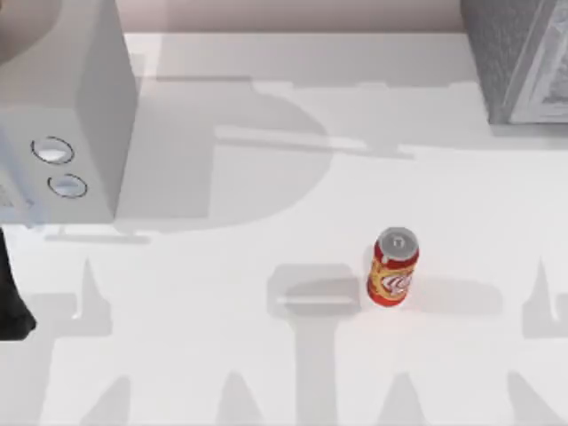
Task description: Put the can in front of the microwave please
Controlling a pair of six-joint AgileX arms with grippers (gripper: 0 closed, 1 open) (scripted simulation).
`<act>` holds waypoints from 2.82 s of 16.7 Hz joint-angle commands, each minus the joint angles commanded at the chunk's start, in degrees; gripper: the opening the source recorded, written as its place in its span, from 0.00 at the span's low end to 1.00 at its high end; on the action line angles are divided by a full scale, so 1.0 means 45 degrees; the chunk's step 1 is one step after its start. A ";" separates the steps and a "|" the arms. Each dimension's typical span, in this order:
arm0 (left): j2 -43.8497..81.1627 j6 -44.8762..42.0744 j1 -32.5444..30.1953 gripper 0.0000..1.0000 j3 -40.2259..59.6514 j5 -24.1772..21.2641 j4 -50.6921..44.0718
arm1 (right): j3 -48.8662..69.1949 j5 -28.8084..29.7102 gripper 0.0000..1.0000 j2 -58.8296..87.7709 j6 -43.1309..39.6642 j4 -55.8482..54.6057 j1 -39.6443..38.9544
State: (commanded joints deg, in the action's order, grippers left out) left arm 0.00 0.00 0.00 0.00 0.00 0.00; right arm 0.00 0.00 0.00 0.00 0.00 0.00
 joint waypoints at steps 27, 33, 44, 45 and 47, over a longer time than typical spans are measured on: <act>2.3592 0.1102 -0.8267 1.00 2.5085 -0.0370 -1.5738 | 0.0000 0.0000 1.00 0.0000 0.0000 0.0000 0.0000; 3.0289 0.1044 -1.0262 1.00 3.1928 -0.0218 -2.0125 | 0.0000 0.0000 1.00 0.0000 0.0000 0.0000 0.0000; 3.4390 0.1067 -1.1508 1.00 3.6834 -0.0098 -2.2427 | 0.0000 0.0000 1.00 0.0000 0.0000 0.0000 0.0000; 3.4390 0.1067 -1.1508 1.00 3.6834 -0.0098 -2.2427 | 0.0000 0.0000 1.00 0.0000 0.0000 0.0000 0.0000; 3.4392 0.1064 -1.1447 1.00 3.6778 -0.0105 -2.2381 | 0.0000 0.0000 1.00 0.0000 0.0000 0.0000 0.0000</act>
State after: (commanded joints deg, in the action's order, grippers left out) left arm 154.77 4.79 -51.51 165.50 -0.47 -100.71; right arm 0.00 0.00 0.00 0.00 0.00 0.00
